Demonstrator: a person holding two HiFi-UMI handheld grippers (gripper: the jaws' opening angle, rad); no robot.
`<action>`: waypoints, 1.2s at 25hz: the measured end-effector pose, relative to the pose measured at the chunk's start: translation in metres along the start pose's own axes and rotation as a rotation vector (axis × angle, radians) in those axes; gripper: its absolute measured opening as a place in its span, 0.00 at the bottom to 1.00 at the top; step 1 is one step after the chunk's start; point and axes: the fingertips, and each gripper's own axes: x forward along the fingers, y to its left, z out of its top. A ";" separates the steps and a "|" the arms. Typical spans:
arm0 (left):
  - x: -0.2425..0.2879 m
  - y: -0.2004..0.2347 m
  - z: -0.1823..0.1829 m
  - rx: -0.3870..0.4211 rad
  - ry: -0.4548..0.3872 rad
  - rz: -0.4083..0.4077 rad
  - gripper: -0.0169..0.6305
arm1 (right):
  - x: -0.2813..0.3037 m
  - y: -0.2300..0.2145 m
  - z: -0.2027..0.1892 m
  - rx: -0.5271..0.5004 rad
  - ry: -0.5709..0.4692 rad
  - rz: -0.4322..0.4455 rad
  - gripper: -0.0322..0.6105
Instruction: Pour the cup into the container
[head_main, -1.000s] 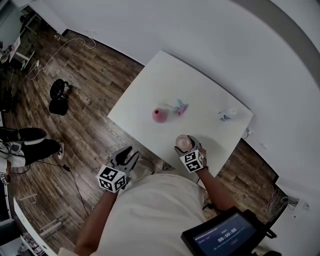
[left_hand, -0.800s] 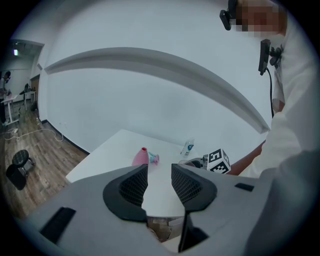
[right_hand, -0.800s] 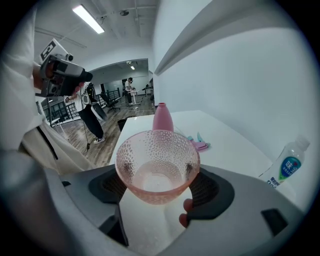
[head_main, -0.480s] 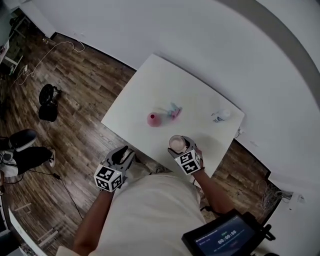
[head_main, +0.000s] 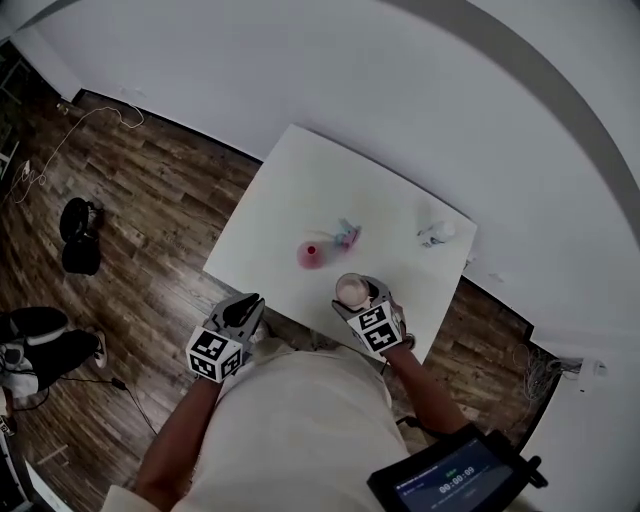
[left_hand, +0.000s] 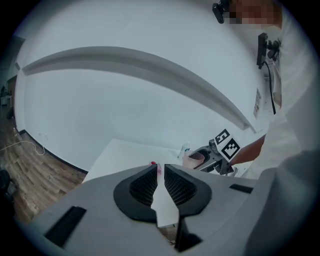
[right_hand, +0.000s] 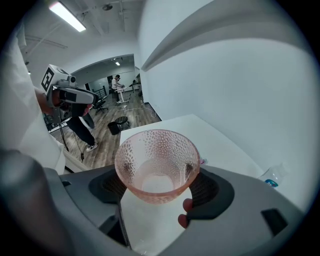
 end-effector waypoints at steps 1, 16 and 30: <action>0.000 0.005 0.003 0.006 0.001 -0.009 0.10 | 0.002 0.000 0.002 0.008 0.012 -0.005 0.63; 0.011 0.047 0.017 0.068 0.052 -0.135 0.04 | 0.018 0.002 0.031 0.086 0.115 -0.051 0.63; 0.035 0.046 0.024 0.021 0.044 -0.063 0.04 | 0.033 -0.010 0.023 0.058 0.271 0.076 0.63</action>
